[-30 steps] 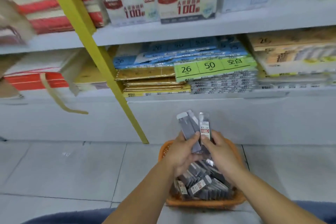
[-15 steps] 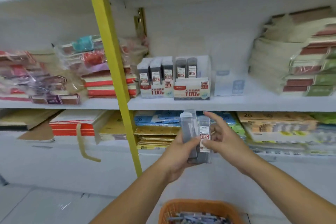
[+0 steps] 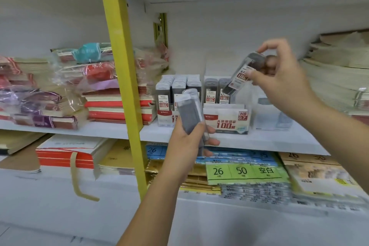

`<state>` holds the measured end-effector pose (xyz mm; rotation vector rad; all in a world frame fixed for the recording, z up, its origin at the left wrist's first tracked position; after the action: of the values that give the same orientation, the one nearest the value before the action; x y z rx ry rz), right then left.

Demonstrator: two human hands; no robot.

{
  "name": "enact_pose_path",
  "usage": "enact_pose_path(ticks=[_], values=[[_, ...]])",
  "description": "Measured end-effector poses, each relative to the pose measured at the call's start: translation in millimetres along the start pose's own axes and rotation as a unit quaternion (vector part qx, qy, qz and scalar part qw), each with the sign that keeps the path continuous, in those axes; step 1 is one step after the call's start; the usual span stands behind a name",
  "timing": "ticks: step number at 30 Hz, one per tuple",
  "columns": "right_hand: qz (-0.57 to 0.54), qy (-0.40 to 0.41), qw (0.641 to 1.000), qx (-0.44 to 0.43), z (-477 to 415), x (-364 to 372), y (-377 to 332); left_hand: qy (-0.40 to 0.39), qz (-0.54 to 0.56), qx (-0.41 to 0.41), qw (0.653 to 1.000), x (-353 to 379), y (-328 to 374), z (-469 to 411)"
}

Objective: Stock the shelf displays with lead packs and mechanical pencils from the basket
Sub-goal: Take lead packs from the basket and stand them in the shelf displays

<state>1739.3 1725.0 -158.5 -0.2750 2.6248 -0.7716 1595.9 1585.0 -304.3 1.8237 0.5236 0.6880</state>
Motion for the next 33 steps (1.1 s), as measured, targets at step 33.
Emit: enact_pose_path(ticks=[33], values=[[0.154,-0.075,0.983,-0.069,-50.9,35.4,13.6,-0.021,-0.010,-0.035,0.999,-1.2,-2.7,-4.7]])
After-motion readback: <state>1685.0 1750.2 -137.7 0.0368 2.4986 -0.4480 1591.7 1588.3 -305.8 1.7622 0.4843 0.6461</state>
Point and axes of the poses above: each hand's wrist, its own z-axis away from the middle knuckle, its own x-axis out of the palm, y = z × x, the point moved 6 cm from there along -z, towards the middle knuckle, and after that the axes turned 3 degrees about y, right-handed, at the moved point
